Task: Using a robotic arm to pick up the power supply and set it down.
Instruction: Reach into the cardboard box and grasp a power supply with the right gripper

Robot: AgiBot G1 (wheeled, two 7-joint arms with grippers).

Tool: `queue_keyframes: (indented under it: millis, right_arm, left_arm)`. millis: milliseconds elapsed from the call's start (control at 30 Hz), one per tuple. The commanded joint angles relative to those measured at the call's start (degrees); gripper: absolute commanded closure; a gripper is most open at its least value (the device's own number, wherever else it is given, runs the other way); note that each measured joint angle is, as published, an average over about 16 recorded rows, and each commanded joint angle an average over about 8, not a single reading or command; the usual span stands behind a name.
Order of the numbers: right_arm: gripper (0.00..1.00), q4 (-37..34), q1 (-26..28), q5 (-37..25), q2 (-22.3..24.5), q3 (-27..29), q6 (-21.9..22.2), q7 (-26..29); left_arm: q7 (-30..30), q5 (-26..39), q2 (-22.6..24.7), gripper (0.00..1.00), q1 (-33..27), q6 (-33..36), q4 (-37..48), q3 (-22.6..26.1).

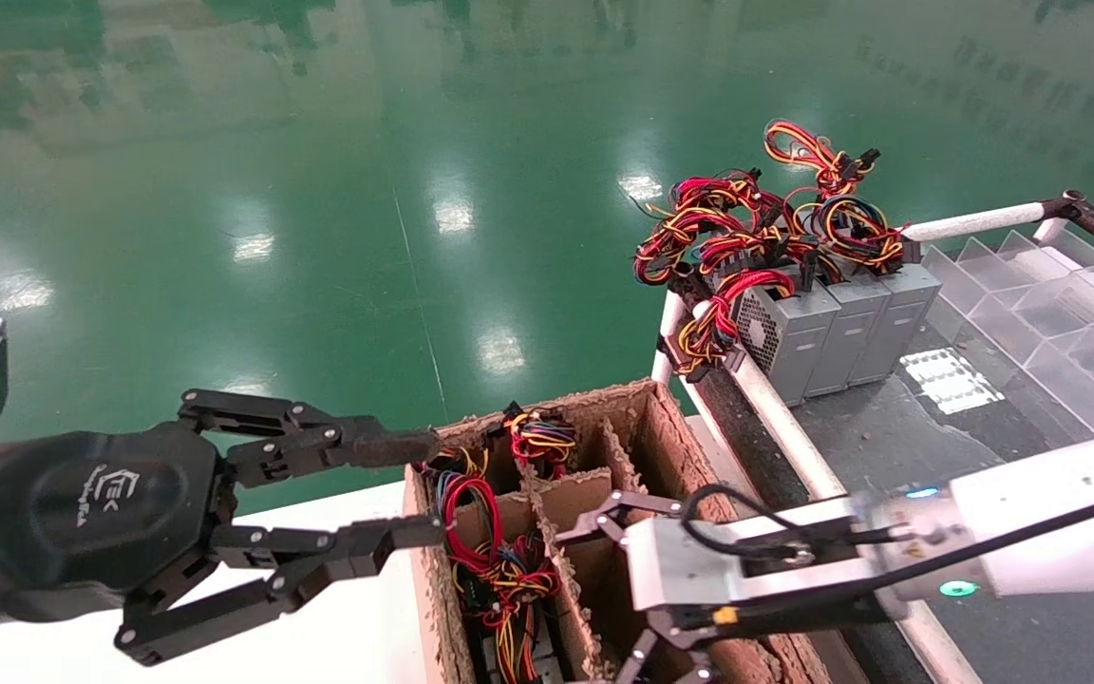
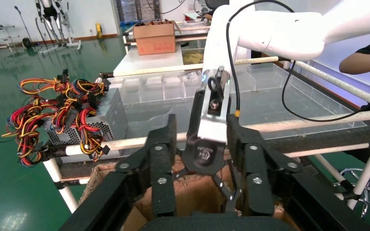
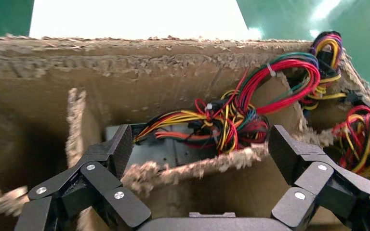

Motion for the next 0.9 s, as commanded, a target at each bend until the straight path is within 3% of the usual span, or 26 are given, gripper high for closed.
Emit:
queue_keyframes:
  millis: [33,267,467,733,900]
  right_arm:
    - [0.0,0.1,-0.2,-0.9,-0.8,-0.2,1.0,-1.1]
    - [0.0,0.2,-1.1,-4.6,-3.5,-1.1,5.7,-3.8]
    - [0.03,-1.3,-0.4,-6.1,-5.8,-2.0,6.7,-4.3]
    - [0.98,-4.3,2.7,-9.1,-9.5,-4.3,5.6,-4.7]
    - [1.0,-6.3,4.6,-11.4,-11.6,-5.9,5.0,-4.4]
  left_arm:
    - [0.0,0.0,0.0,0.0,0.0,0.0,0.0,0.0]
    - [0.0,0.0,0.0,0.0,0.0,0.0,0.0,0.0]
    - [0.0,0.0,0.0,0.0,0.0,0.0,0.0,0.0]
    - [0.0,0.0,0.0,0.0,0.0,0.0,0.0,0.0]
    - [0.0,0.0,0.0,0.0,0.0,0.0,0.0,0.0]
